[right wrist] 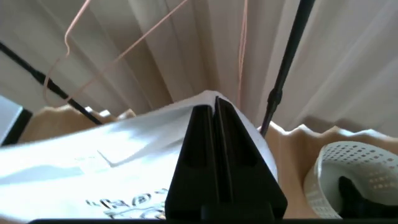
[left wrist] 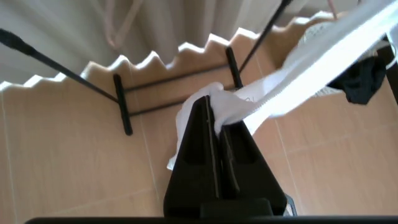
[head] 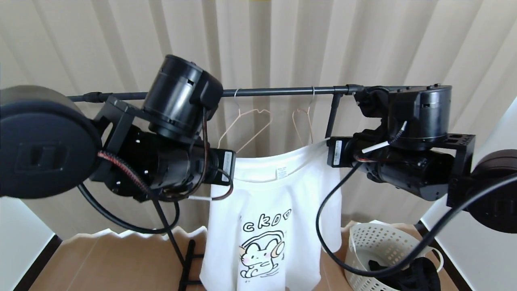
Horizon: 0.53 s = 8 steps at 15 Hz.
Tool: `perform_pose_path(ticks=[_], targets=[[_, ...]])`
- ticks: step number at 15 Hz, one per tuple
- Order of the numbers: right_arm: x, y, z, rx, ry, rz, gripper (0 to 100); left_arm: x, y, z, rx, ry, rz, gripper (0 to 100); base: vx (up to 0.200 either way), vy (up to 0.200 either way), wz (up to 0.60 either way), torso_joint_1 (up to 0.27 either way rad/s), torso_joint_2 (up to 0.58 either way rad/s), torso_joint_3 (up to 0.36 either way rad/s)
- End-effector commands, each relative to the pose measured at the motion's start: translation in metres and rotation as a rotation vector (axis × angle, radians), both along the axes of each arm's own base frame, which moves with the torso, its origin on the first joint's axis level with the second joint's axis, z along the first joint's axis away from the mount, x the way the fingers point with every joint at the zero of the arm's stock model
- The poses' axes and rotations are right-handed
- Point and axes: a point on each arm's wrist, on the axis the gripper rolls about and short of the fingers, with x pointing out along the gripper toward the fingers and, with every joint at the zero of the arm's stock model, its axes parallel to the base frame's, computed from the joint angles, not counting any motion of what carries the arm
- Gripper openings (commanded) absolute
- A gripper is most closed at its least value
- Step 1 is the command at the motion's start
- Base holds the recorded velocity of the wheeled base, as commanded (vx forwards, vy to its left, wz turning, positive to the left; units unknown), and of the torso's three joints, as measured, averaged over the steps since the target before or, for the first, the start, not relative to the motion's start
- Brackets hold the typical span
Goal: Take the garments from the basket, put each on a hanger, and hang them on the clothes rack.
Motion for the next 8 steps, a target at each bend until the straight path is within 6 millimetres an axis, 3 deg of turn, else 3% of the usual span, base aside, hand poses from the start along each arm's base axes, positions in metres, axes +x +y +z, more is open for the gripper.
perform_pose_path(ticks=[1,5,6,8], targets=[[0.013,0.02,-0.011,0.029,0.014,-0.007,0,-0.025,-0.007,-0.02,0.01,0.074,-0.04,0,0.0,0.0,0.0,0.0,0.0,0.0],[0.005,0.033,-0.005,0.101,0.008,0.019,0,-0.052,-0.049,-0.057,-0.019,0.195,-0.092,0,0.0,0.0,0.0,0.0,0.0,0.0],[0.005,0.033,-0.005,0.101,0.008,0.019,0,-0.052,-0.05,-0.057,-0.022,0.197,-0.094,0,0.0,0.0,0.0,0.0,0.0,0.0],[0.002,0.035,-0.005,0.104,0.009,0.031,0,-0.059,-0.075,-0.044,-0.15,0.216,-0.138,0,0.0,0.0,0.0,0.0,0.0,0.0]])
